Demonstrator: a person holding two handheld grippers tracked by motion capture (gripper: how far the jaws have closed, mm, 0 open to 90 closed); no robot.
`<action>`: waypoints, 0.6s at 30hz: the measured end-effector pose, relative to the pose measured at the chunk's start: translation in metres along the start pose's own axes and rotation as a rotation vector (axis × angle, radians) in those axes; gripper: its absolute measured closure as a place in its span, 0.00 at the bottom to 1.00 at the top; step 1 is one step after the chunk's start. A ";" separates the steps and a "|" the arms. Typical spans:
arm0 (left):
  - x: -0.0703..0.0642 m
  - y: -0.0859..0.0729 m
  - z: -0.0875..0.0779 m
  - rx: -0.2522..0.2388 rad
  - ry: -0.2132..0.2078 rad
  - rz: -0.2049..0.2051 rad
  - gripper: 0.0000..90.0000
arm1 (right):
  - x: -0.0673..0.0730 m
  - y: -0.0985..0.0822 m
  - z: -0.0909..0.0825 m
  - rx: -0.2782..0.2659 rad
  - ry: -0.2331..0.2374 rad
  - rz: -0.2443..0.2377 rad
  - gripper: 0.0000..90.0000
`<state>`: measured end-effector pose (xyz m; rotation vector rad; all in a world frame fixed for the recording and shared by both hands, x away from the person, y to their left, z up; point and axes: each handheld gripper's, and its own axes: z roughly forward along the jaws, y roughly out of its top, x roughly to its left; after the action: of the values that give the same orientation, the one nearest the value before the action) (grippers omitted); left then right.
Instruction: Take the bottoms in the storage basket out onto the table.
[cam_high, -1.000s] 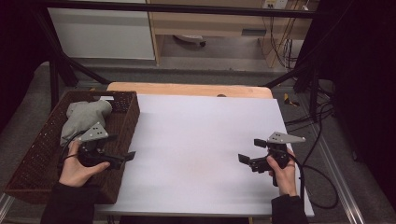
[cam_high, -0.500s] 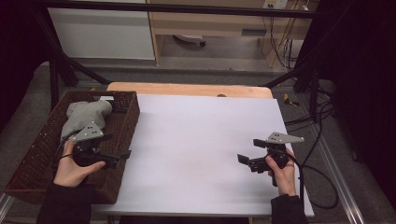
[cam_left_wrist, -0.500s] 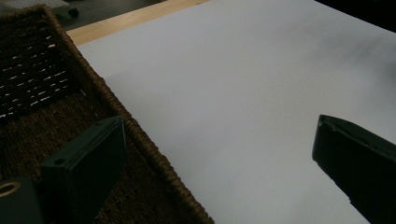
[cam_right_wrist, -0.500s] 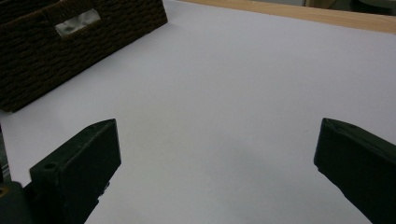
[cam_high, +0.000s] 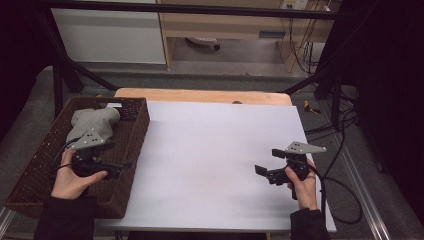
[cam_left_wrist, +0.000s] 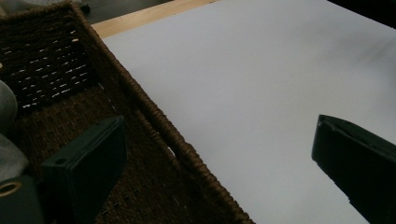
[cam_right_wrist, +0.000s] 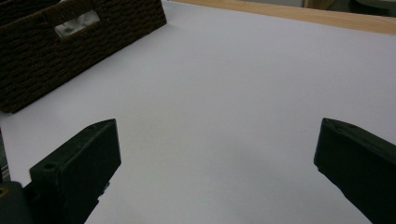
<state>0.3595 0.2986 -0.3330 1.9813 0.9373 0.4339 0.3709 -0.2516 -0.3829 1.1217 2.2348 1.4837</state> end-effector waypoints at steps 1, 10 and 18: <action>0.001 0.000 -0.001 -0.001 0.001 -0.002 0.04 | 0.000 0.000 0.000 0.000 0.000 0.000 0.01; 0.006 0.001 -0.003 0.012 0.016 -0.009 0.04 | 0.000 0.000 0.001 -0.001 0.001 -0.003 0.01; 0.008 0.001 -0.005 0.025 0.032 -0.006 0.04 | 0.000 0.000 -0.001 -0.006 -0.001 -0.002 0.01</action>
<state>0.3624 0.3077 -0.3295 1.9993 0.9725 0.4532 0.3702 -0.2523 -0.3818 1.1178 2.2290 1.4874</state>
